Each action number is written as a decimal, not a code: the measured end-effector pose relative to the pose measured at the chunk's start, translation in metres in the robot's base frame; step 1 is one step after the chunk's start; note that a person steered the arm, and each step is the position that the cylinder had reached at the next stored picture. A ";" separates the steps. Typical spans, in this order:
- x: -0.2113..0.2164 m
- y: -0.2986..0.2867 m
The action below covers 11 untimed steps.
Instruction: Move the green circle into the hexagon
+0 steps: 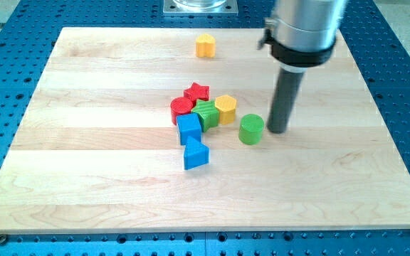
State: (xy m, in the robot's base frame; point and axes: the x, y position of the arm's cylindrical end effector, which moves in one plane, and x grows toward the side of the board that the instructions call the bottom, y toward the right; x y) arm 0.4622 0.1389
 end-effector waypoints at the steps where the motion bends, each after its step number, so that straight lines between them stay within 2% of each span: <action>1: 0.005 -0.025; 2: 0.017 -0.058; 3: 0.060 -0.060; 4: 0.056 -0.085; 7: 0.037 -0.081; 8: 0.043 -0.066; 9: -0.014 0.004; 10: -0.124 0.031; 11: -0.193 -0.005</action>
